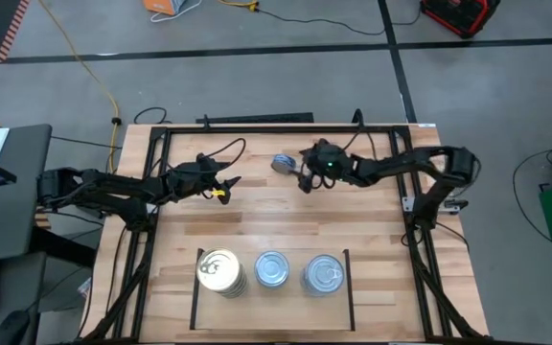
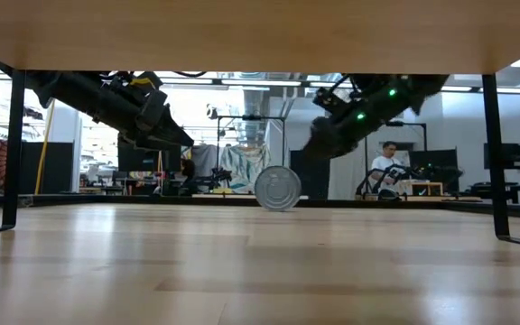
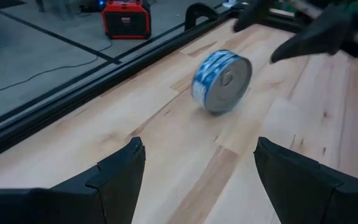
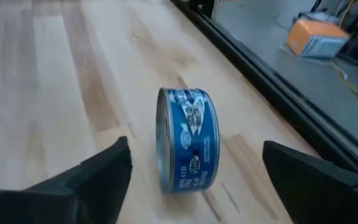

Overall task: Stack canned seafood by type on shelf
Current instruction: Put the blue tuna can on the top of the left stacked tuna cans on the shelf

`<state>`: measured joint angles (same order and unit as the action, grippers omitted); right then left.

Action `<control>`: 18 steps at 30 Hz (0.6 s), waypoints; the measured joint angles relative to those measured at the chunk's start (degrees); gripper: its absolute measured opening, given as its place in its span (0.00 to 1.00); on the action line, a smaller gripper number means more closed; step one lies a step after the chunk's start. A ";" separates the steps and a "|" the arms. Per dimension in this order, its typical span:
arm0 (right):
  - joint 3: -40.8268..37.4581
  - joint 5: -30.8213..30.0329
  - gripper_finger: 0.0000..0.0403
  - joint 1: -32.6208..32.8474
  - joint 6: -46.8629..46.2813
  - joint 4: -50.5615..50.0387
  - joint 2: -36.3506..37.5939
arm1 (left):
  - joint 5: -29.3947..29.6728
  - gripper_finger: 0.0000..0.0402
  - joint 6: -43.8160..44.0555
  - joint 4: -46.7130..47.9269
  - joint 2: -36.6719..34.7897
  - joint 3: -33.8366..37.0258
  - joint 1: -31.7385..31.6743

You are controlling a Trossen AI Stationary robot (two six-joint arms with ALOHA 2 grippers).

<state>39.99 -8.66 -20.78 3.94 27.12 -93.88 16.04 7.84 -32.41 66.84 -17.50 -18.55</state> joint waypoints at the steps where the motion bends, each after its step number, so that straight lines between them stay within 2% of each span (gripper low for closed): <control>1: 0.46 -0.01 0.96 0.00 0.73 2.03 -1.57 | -0.15 0.72 -0.02 -0.01 -0.01 0.00 0.00; 3: 2.53 0.09 0.98 0.00 1.54 2.69 -5.13 | -0.25 0.72 -0.03 -0.03 -0.01 0.00 0.00; 6: 7.82 2.83 0.94 0.01 1.91 1.17 -10.53 | -0.36 0.72 -0.26 -0.12 -0.01 0.00 0.00; 11: 16.88 2.39 0.87 0.35 1.96 -6.68 -16.56 | -0.81 0.72 -0.07 -0.12 -0.01 0.00 0.07; 14: 20.22 2.72 0.77 -0.01 1.99 -9.77 -18.30 | -0.81 0.72 -0.22 -0.10 -0.01 0.00 0.22; 18: 21.68 3.00 0.56 -0.01 2.07 -12.43 -18.91 | -0.80 0.72 -0.26 -0.10 -0.01 0.00 0.24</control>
<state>61.67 -5.66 -20.79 6.01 14.69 -112.79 15.25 7.57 -32.51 66.83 -17.50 -18.31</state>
